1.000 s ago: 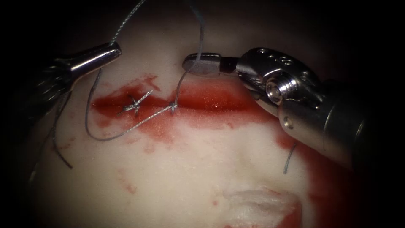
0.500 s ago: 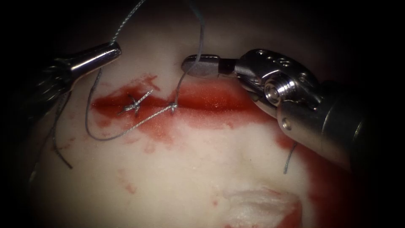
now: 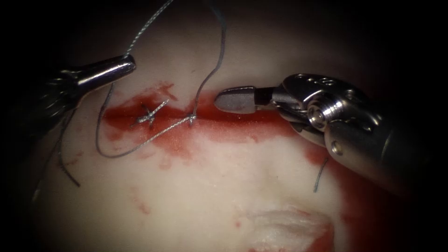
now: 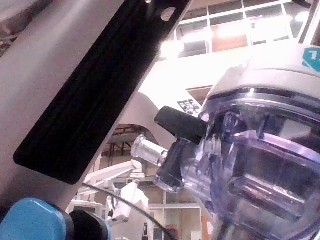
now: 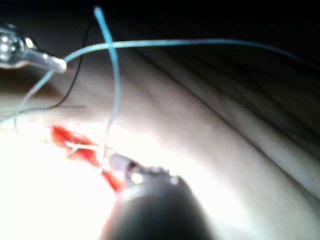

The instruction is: Wound Closure

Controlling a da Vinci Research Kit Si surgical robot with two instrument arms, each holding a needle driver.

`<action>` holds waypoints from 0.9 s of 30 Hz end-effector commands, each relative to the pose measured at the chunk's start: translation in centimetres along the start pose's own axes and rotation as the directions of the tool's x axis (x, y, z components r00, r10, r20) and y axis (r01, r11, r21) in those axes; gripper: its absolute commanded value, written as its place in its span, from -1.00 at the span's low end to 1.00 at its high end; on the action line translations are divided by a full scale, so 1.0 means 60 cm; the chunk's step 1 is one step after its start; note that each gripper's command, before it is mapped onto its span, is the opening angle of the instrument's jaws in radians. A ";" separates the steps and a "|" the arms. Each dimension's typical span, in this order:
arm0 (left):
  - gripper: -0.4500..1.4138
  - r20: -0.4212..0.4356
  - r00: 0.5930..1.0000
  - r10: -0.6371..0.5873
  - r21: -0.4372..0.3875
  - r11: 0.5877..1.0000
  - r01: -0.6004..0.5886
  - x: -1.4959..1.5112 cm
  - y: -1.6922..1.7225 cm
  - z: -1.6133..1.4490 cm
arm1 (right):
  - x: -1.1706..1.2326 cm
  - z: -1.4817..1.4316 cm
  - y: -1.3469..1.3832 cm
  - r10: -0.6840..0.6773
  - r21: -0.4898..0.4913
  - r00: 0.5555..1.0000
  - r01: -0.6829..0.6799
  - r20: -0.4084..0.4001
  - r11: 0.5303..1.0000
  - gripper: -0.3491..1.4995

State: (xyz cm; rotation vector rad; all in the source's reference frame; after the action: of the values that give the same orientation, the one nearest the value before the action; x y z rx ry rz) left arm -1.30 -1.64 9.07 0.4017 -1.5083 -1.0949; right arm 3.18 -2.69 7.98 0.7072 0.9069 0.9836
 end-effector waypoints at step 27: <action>-1.00 0.033 0.988 -0.154 0.268 0.953 0.139 0.0000 -0.0097 0.0073 | -0.0027 0.0191 -0.0040 -0.250 0.323 0.944 0.311 -0.216 0.894 -1.00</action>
State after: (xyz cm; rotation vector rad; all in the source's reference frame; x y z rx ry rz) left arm -1.81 -1.85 8.70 0.6848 -1.7017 -1.0356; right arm 4.16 -3.09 8.32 0.7749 1.3352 0.6073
